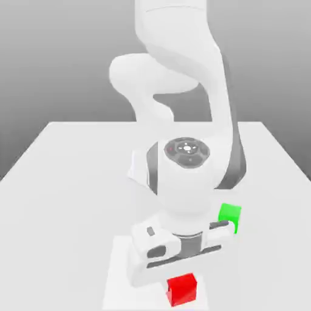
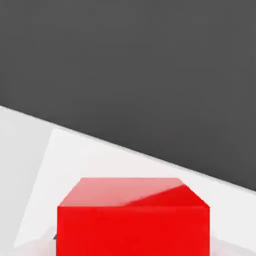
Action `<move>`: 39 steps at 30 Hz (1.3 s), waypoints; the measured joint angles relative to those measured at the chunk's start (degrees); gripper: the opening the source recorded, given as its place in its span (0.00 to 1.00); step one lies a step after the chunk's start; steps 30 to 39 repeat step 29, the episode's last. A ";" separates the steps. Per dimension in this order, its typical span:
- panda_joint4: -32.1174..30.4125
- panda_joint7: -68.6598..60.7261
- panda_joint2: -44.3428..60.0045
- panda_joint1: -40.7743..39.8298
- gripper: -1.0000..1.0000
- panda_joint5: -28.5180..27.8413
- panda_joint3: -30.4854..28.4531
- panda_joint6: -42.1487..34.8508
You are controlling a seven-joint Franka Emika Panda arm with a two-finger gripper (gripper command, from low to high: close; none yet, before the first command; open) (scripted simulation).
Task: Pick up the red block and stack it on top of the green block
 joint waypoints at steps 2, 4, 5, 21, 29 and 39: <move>-0.60 -0.03 -3.90 -0.01 0.00 0.03 0.02 -3.31; -2.39 -0.97 -7.99 0.61 0.00 0.83 1.18 -5.59; -4.07 -2.06 -10.05 1.41 0.00 1.76 2.46 -5.96; -28.73 -13.24 -31.37 20.64 0.00 7.96 13.52 -2.52; -28.53 -9.31 -19.87 18.27 1.00 2.09 14.23 8.68; -28.53 -9.31 -19.87 18.27 1.00 2.09 14.23 8.68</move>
